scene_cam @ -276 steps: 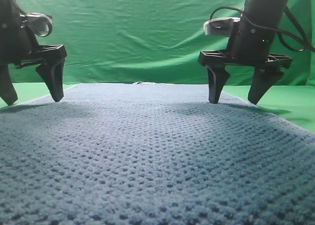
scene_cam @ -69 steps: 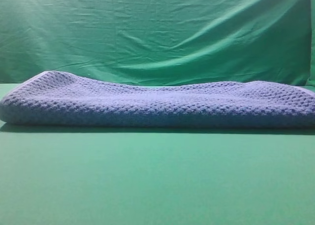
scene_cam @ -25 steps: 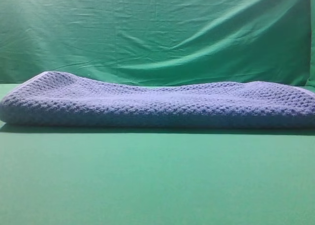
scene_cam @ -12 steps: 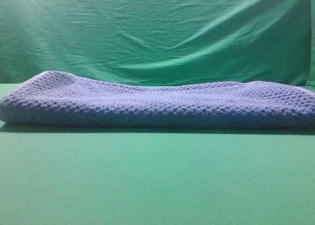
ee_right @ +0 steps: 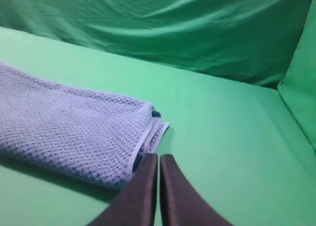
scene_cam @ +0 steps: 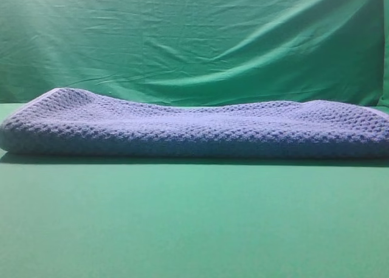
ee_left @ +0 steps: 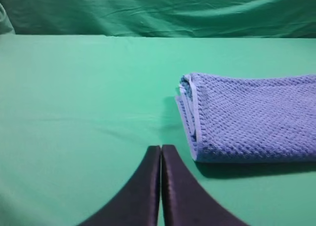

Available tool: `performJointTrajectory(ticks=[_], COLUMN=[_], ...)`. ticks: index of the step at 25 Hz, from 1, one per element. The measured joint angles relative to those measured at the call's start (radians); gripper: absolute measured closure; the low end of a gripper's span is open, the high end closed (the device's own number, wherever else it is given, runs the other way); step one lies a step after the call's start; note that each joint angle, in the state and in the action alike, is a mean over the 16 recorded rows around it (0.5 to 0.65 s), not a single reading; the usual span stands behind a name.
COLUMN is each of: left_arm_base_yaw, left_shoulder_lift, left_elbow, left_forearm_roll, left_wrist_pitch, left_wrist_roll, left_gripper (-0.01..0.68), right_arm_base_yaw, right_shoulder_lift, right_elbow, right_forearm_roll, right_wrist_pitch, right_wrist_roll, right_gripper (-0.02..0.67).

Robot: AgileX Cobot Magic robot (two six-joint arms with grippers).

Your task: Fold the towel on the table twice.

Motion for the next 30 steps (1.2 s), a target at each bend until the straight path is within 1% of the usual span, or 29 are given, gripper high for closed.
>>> performJointTrajectory(ticks=[7,14,24,30], left_arm_base_yaw=[0.000,0.000,0.000,0.000], left_shoulder_lift=[0.000,0.000,0.000,0.000], left_elbow=[0.009,0.043,0.129,0.152], left_forearm_roll=[-0.041,-0.046,-0.032,-0.024], left_wrist_pitch=[0.019,0.021,-0.026,-0.063], left_wrist_roll=[0.000,0.000,0.000,0.000], left_gripper=[0.673,0.673,0.673,0.673], right_arm_base_yaw=[0.000,0.000,0.000,0.000], right_shoulder_lift=[0.000,0.000,0.000,0.000], right_elbow=[0.016,0.026,0.117,0.171], right_forearm_roll=[-0.002,-0.002,-0.004,-0.002], right_wrist_pitch=[0.042,0.059,0.012,-0.023], right_wrist_roll=[0.000,0.000,0.002,0.003], right_gripper=[0.649,0.649,0.649,0.649])
